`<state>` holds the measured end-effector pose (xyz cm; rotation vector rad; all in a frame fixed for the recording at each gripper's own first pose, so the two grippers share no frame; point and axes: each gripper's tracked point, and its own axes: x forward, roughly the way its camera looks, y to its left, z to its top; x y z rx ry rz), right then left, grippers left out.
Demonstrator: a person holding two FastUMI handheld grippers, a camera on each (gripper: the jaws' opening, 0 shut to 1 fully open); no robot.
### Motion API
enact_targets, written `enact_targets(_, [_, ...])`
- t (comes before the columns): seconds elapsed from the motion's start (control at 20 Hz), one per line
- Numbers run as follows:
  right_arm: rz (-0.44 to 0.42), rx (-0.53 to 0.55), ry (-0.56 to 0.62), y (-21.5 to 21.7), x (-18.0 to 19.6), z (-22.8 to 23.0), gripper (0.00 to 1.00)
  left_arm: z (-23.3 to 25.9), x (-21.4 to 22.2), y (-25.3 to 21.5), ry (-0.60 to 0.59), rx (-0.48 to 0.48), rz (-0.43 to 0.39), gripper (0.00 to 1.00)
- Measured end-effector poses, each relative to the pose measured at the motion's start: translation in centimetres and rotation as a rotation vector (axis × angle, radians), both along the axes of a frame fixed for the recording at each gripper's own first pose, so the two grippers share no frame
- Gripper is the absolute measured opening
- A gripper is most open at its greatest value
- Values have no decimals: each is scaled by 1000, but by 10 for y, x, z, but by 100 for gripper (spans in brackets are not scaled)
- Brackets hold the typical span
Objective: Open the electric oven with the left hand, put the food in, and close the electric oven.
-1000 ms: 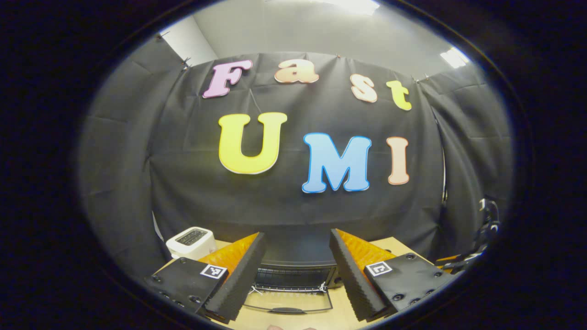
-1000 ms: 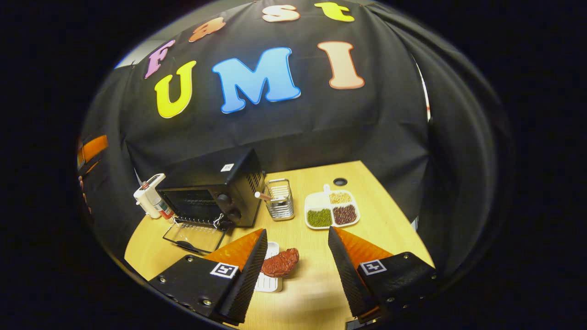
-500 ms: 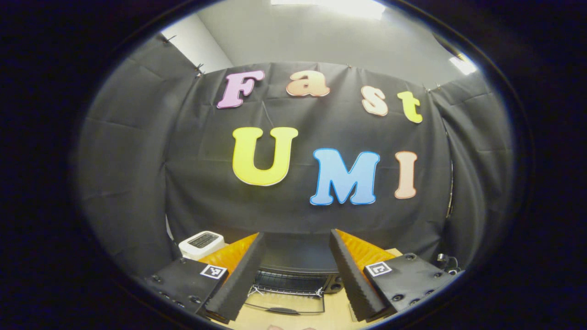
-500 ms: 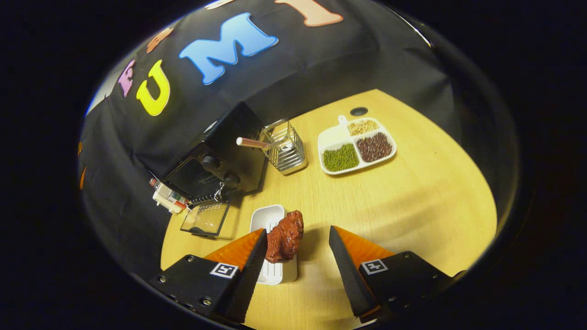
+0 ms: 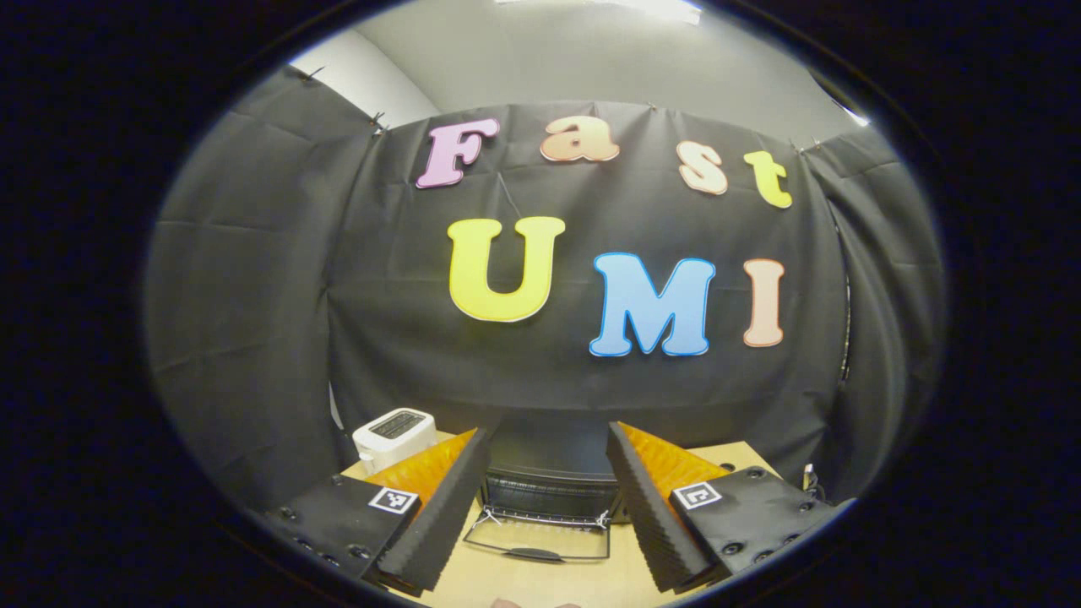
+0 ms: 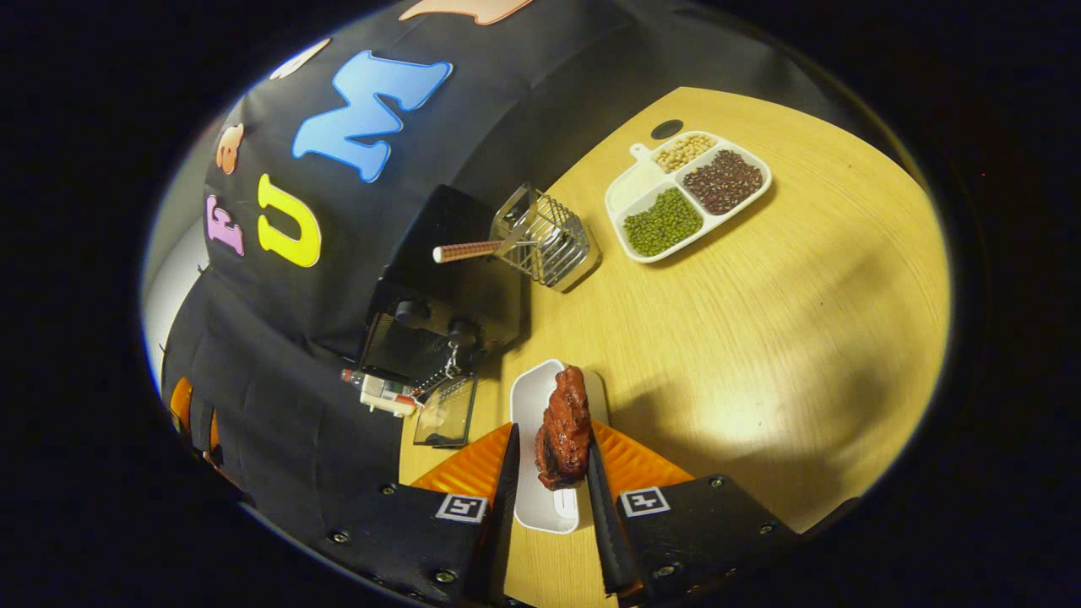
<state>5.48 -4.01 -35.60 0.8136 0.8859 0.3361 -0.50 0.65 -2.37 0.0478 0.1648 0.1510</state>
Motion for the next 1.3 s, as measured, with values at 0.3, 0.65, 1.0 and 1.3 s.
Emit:
enact_targets(0.3, [-86,73,25,16,-1,-4,10,-6,13,13,0,-37,-48,98])
enact_targets(0.65, [-149,158,-83,43,-20,75,10,-12,38,52,-10,-26,-149,99])
enact_targets(1.0, [-109,224,-168,144,-14,125,10,-27,41,99,-4,-58,-221,98])
enact_targets(1.3, [-93,243,-169,230,33,111,10,-49,34,160,51,-82,-197,94])
